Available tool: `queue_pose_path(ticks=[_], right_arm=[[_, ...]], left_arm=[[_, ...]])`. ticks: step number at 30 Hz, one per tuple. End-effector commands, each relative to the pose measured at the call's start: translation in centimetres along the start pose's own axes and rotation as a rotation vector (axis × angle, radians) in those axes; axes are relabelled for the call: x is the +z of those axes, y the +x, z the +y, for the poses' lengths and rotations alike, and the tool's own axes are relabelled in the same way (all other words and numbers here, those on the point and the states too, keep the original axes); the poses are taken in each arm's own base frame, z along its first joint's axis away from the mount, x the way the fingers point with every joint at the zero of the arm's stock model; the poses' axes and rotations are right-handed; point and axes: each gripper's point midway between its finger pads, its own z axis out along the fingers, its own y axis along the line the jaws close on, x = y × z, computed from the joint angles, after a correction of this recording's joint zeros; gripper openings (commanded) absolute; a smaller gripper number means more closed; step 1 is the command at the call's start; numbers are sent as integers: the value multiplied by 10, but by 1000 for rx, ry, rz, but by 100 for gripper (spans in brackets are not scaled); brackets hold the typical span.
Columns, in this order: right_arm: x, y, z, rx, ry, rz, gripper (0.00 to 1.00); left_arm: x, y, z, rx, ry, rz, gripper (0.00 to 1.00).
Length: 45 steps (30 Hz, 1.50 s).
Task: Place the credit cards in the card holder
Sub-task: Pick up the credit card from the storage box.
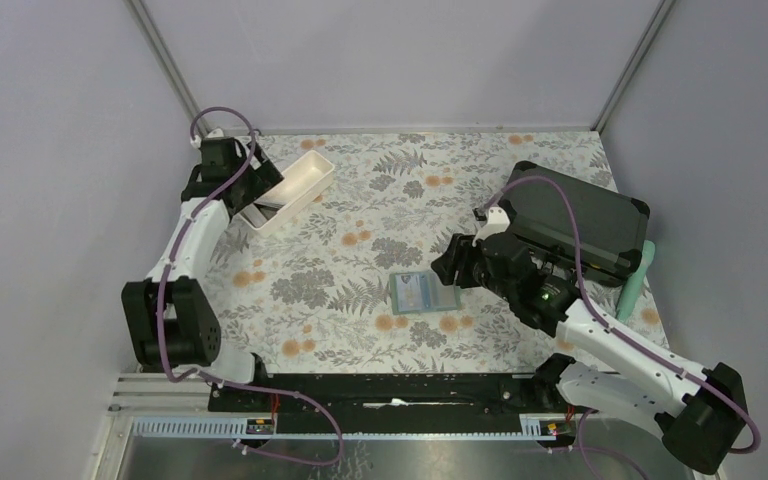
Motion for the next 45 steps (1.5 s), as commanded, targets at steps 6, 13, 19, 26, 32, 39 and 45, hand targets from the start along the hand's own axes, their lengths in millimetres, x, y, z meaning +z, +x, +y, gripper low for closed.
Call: queue_pose_path(ticks=[6,13,19,26,32,39,45], right_arm=[[-3,2,4,5,-44,-10,60],[-1,12,3,15,-54,17,60],[-2,16,4,23,-65,28,60],[-6,20,3,39,-69,36,60],[-10,19,6,52,-89,33,60],[-13,19,5,54,-85,33,60],[-16,19,5,58,-86,28,60]], left_arm=[[44,-24,53,16,-200,-36,95],[64,-30,62,18,-233,-23,96],[77,-27,73,18,-281,-5,97],[84,-24,78,4,-303,14,98],[92,-19,85,-4,-334,36,98],[96,-18,88,9,-343,40,98],[101,-14,91,16,-353,57,98]])
